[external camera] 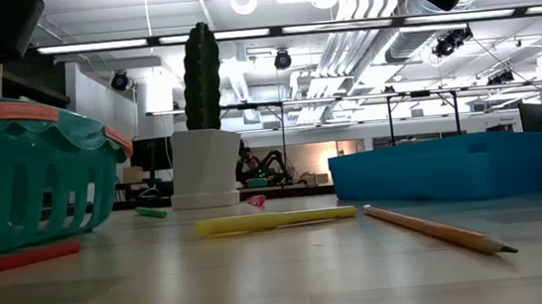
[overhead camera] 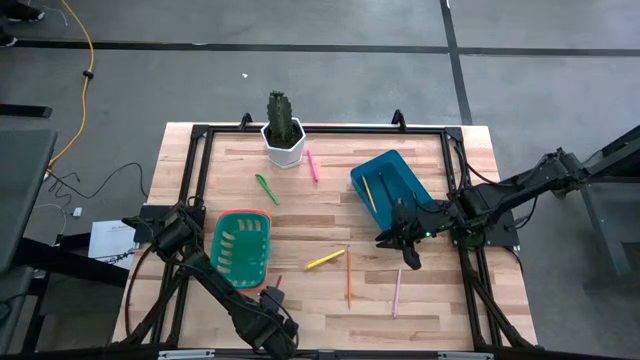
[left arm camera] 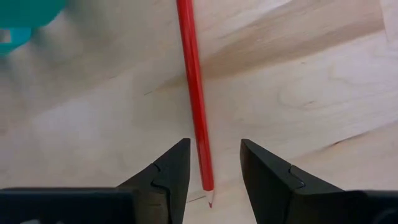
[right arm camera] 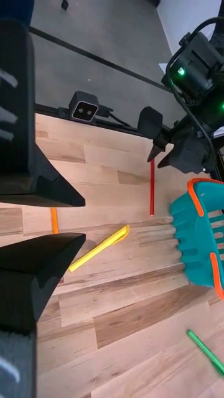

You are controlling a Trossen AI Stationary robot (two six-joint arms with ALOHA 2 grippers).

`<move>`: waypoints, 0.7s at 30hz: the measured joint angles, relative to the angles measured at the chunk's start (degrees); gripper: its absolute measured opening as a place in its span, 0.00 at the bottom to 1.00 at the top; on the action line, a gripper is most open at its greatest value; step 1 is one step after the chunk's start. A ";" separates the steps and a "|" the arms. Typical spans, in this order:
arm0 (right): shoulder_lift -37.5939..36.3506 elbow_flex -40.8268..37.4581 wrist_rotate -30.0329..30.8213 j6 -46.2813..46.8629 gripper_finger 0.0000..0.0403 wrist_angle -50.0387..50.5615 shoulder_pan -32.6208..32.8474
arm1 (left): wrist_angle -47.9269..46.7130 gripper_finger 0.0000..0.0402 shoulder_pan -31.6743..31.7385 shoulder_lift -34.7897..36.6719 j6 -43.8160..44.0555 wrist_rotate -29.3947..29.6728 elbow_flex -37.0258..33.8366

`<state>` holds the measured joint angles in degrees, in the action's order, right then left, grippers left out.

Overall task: Sort pens & pencils
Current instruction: Put the red pencil into the blue bin

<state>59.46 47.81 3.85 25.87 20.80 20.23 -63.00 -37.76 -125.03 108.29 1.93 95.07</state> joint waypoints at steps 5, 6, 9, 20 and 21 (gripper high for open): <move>0.00 0.00 -0.10 0.00 0.17 -0.02 0.00 | 0.00 0.32 -0.02 0.02 0.00 -0.02 0.00; 0.00 0.00 -0.12 0.00 0.17 -0.02 0.00 | 0.01 0.32 -0.02 0.03 0.00 -0.02 0.00; 0.00 0.00 -0.32 -0.28 0.17 -0.02 0.00 | 0.12 0.28 -0.02 0.06 0.00 -0.02 0.00; 0.00 0.00 -0.32 -0.59 0.17 -0.02 0.00 | 2.53 0.11 -0.13 0.08 -0.65 0.10 0.00; 0.00 0.00 -0.33 -0.82 0.17 -0.02 0.00 | 2.71 0.10 -0.13 0.10 -0.68 0.28 0.00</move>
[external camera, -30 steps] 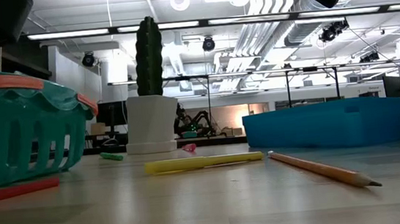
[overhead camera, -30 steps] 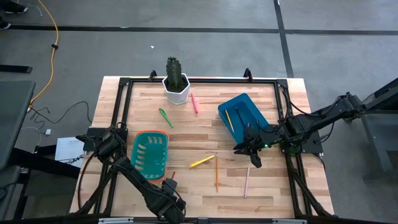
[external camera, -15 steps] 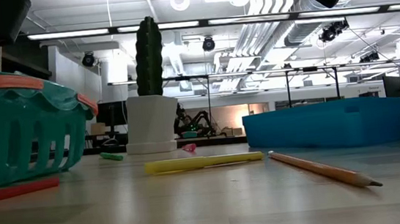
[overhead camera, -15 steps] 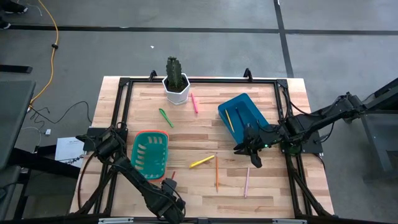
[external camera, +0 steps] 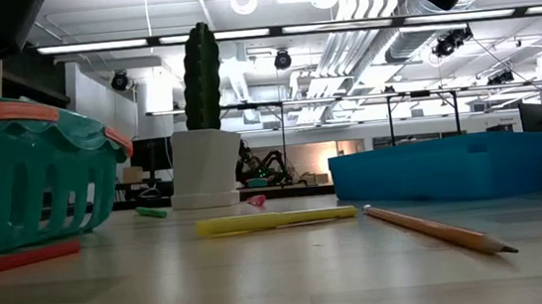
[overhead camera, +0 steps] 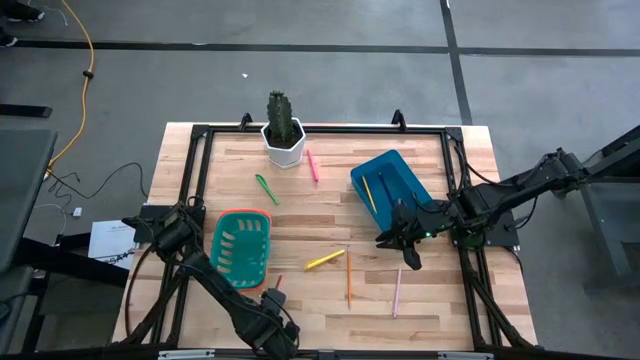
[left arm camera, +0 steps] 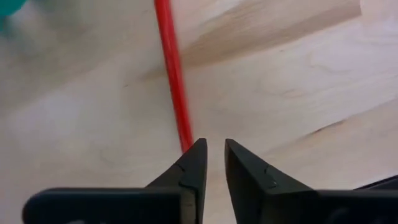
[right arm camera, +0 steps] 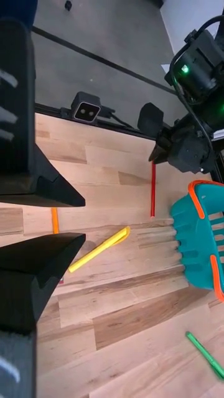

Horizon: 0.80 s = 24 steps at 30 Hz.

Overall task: Sort pens & pencils
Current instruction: Put the red pencil into the blue bin, then put the orange pencil into the blue bin

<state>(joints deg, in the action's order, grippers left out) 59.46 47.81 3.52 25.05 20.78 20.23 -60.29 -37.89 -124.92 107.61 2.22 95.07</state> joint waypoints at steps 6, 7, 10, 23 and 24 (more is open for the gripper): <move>0.00 0.00 -0.34 -0.05 0.17 0.04 0.00 | 0.01 0.12 -0.05 0.00 0.04 0.33 0.00; 0.00 0.00 -0.36 -0.05 0.17 0.04 0.00 | -0.01 0.13 -0.20 0.00 0.04 0.34 0.00; 0.00 0.00 -0.39 -0.40 0.17 0.19 0.00 | -0.31 0.16 -0.95 0.00 0.47 -0.04 0.00; 0.00 0.00 -0.63 -1.56 0.17 0.57 0.00 | 1.18 0.22 -1.88 0.00 0.85 -0.77 0.00; 0.00 0.00 -0.65 -1.56 0.17 0.57 0.00 | 0.65 0.22 -1.88 0.00 0.86 -1.22 0.00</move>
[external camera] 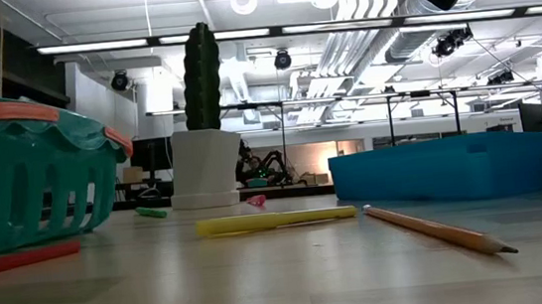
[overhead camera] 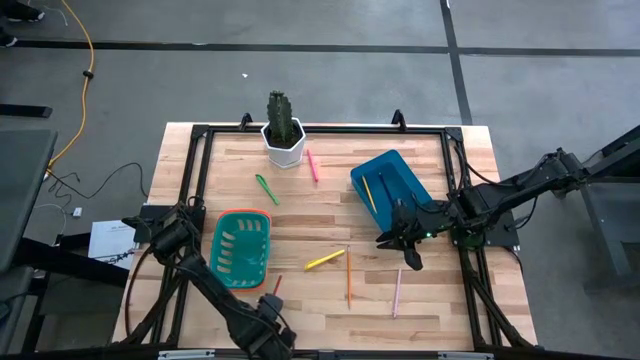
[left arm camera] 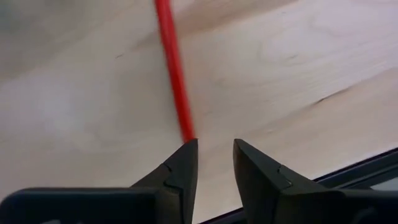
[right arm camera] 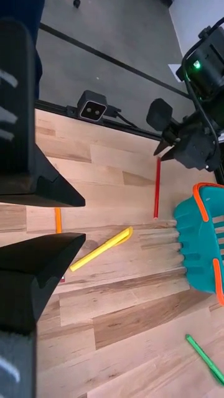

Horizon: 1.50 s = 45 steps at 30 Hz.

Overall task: Sort pens & pencils
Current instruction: Put the orange pencil into the blue bin

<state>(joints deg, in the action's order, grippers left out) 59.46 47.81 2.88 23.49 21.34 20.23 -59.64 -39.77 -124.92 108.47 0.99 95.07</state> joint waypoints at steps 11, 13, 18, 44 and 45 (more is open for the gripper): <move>0.00 0.00 -0.02 0.00 0.17 -0.02 0.00 | -0.15 0.22 0.04 0.24 -0.01 -0.02 -0.02; 0.00 0.00 -0.02 0.01 0.17 -0.02 0.00 | -0.60 0.22 0.04 1.19 -0.02 0.42 -0.03; -0.02 0.00 -0.06 0.00 0.17 -0.04 -0.59 | -4.61 0.22 0.04 3.26 -0.03 2.04 0.00; 0.00 -0.03 -0.32 -0.63 0.17 0.26 -2.28 | 2.63 0.22 1.18 4.81 -0.66 3.06 -4.07; 0.00 -0.04 -0.52 -0.63 0.17 0.24 -2.47 | 3.29 0.22 1.18 4.83 -0.66 3.08 -4.04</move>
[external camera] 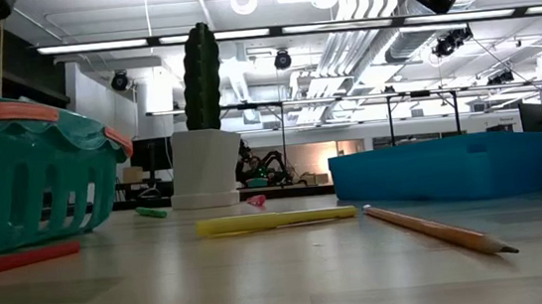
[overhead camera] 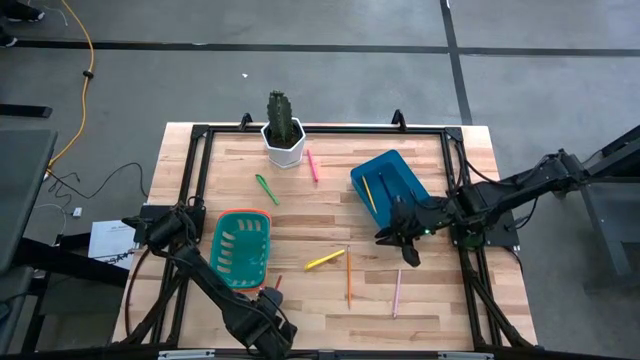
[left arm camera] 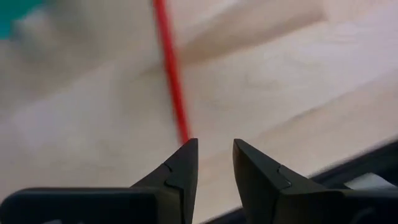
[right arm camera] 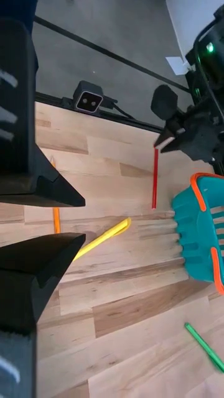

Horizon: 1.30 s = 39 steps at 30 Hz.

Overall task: Sort pens & pencils
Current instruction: Put the orange pencil into the blue bin

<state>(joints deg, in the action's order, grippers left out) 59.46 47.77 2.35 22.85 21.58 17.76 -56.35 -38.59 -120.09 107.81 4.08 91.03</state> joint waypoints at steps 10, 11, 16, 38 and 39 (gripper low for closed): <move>-0.02 0.00 -1.86 -1.44 0.17 -0.05 -1.81 | 0.92 0.22 0.11 2.67 0.04 0.28 -3.39; -0.02 0.00 -1.90 -1.71 0.17 -0.06 -2.01 | 1.59 0.22 0.11 3.01 0.08 0.27 -4.40; 0.00 0.00 -2.45 -1.92 0.17 0.10 -2.41 | 9.43 0.22 0.35 5.92 0.23 0.50 -9.51; 0.00 0.00 -2.20 -1.92 0.17 0.08 -2.43 | 14.36 0.22 1.22 7.61 0.68 -2.88 -15.06; 0.00 0.00 -2.09 -1.92 0.17 0.09 -2.43 | 14.51 0.22 1.22 7.58 0.75 -3.46 -15.06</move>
<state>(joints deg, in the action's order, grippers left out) 59.46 47.77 0.26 20.93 21.67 15.33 -41.84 -37.36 -112.51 108.56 0.62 75.97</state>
